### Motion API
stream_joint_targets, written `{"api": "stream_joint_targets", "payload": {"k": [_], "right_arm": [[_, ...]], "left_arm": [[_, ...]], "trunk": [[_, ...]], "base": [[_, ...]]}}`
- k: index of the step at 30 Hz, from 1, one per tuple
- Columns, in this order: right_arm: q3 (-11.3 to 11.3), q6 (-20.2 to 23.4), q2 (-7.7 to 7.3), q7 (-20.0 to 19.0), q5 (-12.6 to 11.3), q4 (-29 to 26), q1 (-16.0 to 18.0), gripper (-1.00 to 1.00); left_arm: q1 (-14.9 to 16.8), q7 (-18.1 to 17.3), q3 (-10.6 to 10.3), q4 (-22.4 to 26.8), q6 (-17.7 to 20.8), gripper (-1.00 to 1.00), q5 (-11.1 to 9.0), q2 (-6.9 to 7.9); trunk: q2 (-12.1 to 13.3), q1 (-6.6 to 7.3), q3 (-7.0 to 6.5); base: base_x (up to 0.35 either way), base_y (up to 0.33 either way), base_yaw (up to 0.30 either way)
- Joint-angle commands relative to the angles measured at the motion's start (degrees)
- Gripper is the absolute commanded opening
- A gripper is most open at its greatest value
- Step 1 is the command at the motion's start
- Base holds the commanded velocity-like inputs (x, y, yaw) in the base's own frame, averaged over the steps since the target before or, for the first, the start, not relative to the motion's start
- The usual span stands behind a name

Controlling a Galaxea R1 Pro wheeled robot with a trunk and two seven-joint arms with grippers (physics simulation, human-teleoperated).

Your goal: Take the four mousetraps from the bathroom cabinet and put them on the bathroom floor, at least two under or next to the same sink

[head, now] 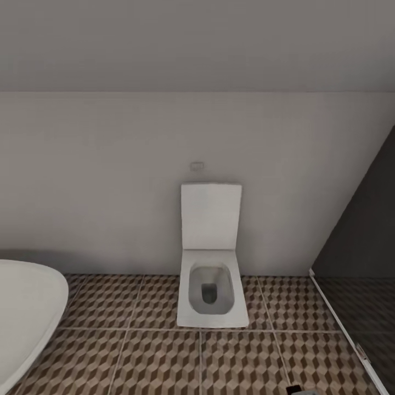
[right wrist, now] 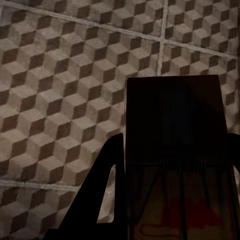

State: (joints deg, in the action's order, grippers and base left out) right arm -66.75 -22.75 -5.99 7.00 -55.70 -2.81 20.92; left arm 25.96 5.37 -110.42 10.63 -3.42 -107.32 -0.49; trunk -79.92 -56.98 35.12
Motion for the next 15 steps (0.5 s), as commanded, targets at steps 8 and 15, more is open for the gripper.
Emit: {"api": "stream_joint_targets", "payload": {"k": [8,15], "right_arm": [[-0.29,0.00,-0.04,0.65,-0.65,-0.12,0.00,-1.00],[0.21,3.55,0.14,15.96,-4.86,-0.57,0.83,-1.00]], "left_arm": [[0.07,0.65,-0.48,0.19,-0.27,-1.00,-0.19,-0.16],[0.08,4.99,2.35,-10.04,0.59,-1.00,-2.23,0.53]], "trunk": [[-0.02,-0.03,0.05],[-0.02,-0.03,0.05]], "base": [[0.190,-0.122,0.000],[0.001,0.000,0.000]]}}
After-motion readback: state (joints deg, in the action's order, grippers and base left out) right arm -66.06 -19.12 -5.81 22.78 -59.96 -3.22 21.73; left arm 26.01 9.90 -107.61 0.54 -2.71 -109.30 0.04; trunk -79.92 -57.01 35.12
